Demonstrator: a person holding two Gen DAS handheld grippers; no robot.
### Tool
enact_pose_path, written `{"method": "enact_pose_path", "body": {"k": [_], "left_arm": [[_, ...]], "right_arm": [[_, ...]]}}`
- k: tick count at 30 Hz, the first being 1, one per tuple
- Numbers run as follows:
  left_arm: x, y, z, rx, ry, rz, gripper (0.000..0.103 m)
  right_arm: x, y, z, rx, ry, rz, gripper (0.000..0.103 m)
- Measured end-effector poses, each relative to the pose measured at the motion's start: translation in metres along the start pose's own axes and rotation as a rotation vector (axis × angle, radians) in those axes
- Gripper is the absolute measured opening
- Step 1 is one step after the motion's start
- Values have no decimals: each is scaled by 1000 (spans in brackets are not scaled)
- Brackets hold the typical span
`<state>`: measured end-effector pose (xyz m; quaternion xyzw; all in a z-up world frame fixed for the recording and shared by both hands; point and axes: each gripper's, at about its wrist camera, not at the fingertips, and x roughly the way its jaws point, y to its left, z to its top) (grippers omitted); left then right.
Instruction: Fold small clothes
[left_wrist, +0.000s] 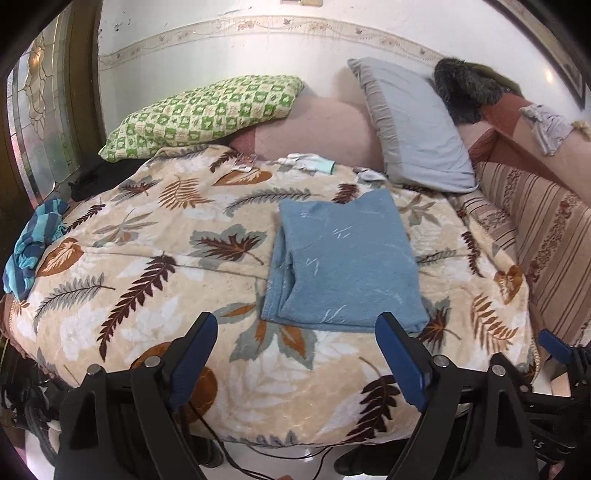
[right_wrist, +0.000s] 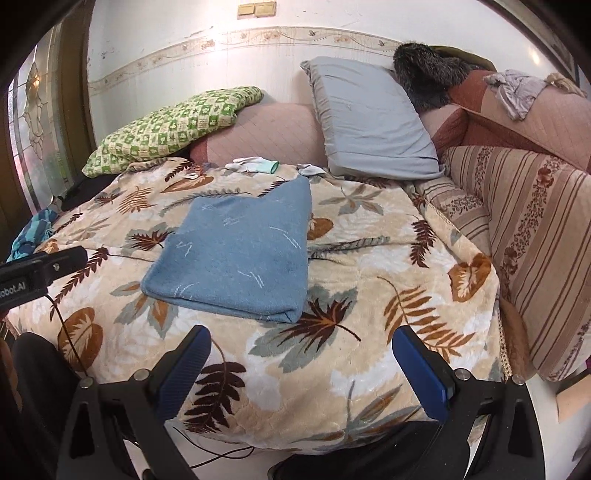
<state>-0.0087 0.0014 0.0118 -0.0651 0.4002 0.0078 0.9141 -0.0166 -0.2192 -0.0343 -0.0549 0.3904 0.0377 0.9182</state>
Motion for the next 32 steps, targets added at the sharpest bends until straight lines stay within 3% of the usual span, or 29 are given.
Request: {"method": "enact_pose_path", "body": {"k": [2, 5, 8, 32], "left_arm": [[-6, 0, 2, -12, -18, -27, 102], [-19, 3, 4, -39, -72, -66, 103], [-26, 4, 6, -55, -99, -60, 103], [-1, -1, 8, -38, -53, 3, 103]], "right_arm": [[-2, 2, 2, -6, -9, -1, 100], [-5, 3, 5, -7, -22, -2, 100], [-6, 3, 7, -6, -26, -1, 100], [8, 7, 8, -8, 2, -15, 100]]}}
